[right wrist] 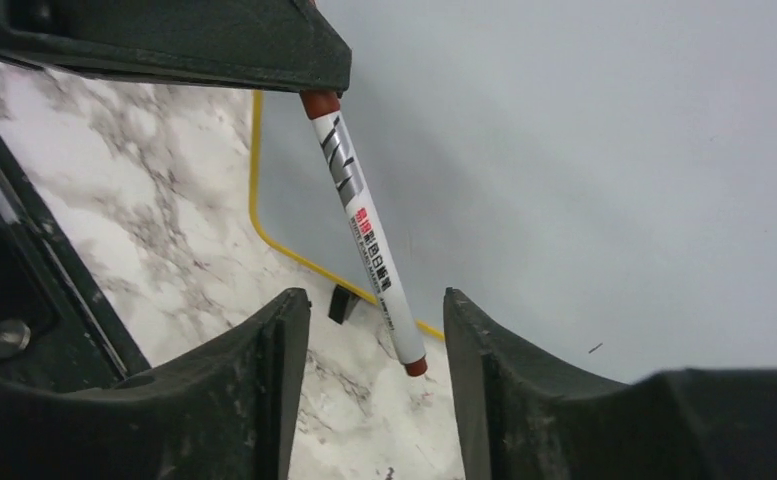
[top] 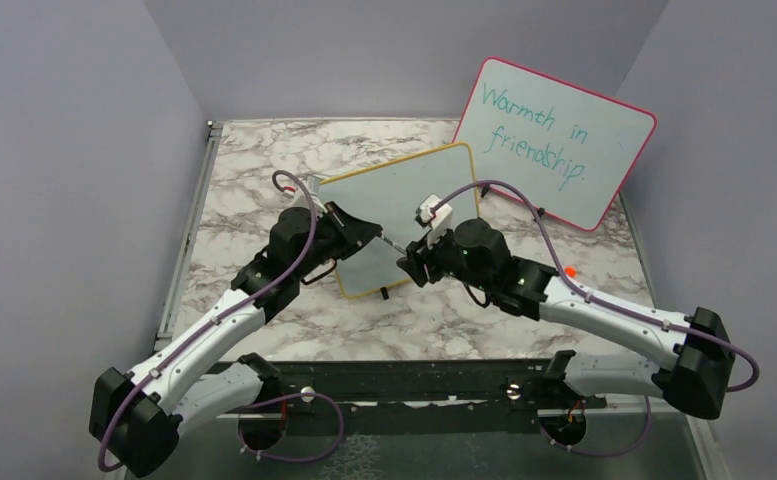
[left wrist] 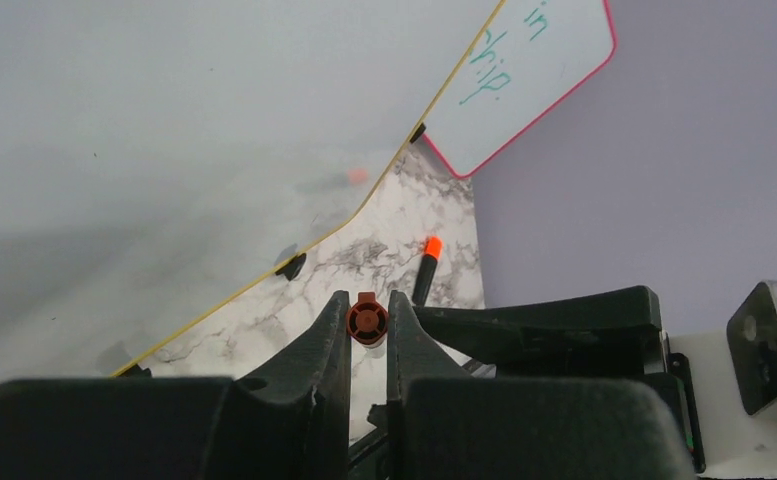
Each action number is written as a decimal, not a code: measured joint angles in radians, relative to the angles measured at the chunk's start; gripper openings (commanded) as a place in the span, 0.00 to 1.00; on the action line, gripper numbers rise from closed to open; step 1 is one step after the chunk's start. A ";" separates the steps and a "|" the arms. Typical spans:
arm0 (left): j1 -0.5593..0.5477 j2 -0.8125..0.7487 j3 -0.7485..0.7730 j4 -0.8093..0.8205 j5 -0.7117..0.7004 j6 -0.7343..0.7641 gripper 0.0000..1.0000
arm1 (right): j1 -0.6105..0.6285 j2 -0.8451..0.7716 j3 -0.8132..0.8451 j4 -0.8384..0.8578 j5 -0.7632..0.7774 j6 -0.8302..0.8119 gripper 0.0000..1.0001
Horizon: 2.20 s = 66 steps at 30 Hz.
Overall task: Write a sentence on the whiteboard
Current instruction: Open the whiteboard marker at the center of the board.
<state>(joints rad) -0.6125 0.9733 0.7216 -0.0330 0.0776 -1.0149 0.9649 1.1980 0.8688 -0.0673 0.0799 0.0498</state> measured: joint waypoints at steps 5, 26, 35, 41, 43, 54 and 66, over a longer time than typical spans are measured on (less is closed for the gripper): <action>0.008 -0.062 -0.030 0.045 -0.019 -0.058 0.00 | -0.021 -0.110 -0.080 0.137 -0.049 0.086 0.66; 0.009 -0.154 -0.208 0.304 -0.004 -0.340 0.00 | -0.248 -0.100 -0.321 0.755 -0.444 0.557 0.68; 0.009 -0.166 -0.223 0.360 0.011 -0.410 0.00 | -0.248 -0.071 -0.321 0.817 -0.478 0.602 0.56; 0.009 -0.163 -0.238 0.386 0.013 -0.446 0.00 | -0.249 -0.042 -0.321 0.880 -0.513 0.646 0.50; 0.009 -0.159 -0.245 0.387 0.013 -0.453 0.00 | -0.249 -0.034 -0.321 0.891 -0.521 0.658 0.49; 0.009 -0.158 -0.246 0.403 0.021 -0.466 0.00 | -0.252 -0.031 -0.321 0.904 -0.538 0.676 0.30; 0.009 -0.156 -0.246 0.412 0.030 -0.457 0.00 | -0.257 -0.031 -0.321 0.893 -0.541 0.667 0.01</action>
<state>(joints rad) -0.6033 0.8177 0.4751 0.3794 0.1078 -1.4723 0.7074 1.1671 0.5476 0.8257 -0.4606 0.7170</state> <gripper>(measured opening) 0.122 0.158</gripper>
